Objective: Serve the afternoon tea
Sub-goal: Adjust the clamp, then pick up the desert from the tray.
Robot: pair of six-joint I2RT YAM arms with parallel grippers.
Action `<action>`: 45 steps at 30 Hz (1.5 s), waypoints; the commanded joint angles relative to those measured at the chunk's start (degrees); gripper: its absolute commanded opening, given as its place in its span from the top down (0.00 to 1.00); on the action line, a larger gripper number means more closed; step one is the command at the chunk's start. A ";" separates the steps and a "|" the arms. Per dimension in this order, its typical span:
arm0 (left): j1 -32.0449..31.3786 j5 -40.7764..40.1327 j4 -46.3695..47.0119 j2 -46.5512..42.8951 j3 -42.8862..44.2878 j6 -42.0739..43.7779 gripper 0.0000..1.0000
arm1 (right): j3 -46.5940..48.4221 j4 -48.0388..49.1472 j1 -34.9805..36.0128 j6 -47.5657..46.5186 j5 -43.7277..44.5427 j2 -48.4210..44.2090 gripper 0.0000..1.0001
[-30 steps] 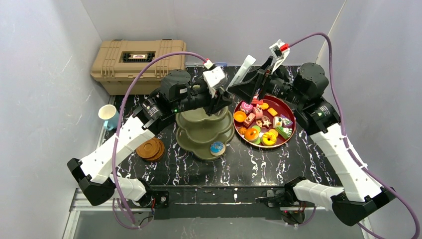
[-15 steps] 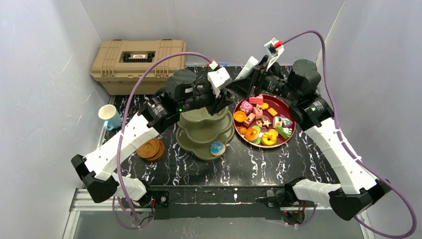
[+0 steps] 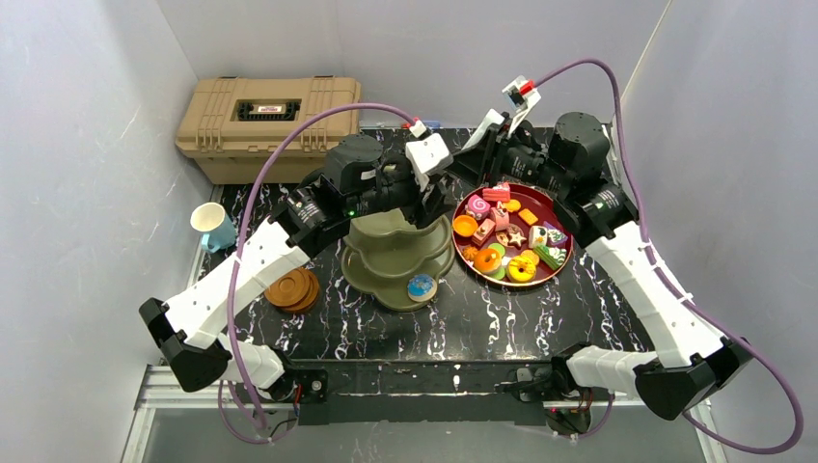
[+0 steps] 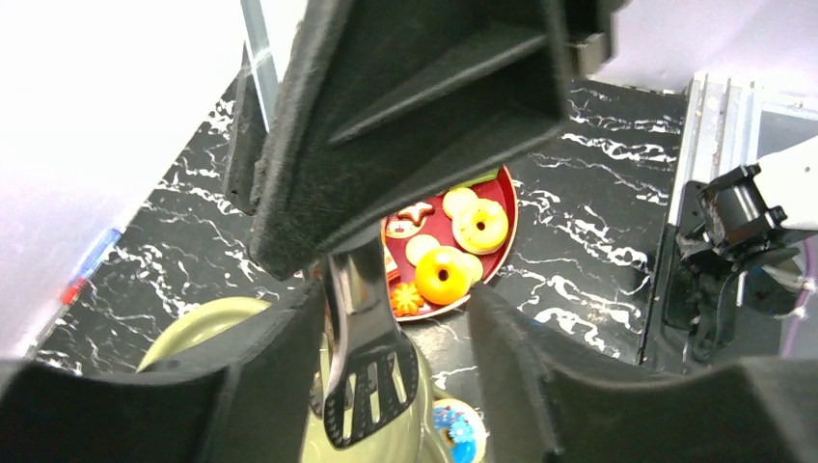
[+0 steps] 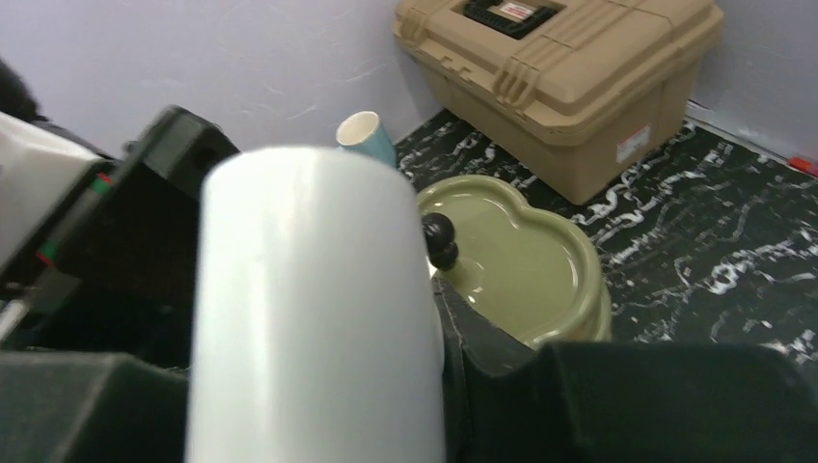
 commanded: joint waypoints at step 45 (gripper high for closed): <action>24.19 5.52 -24.26 1.95 20.90 -8.15 0.02 | -2.22 -6.35 7.09 -12.15 71.22 15.81 0.99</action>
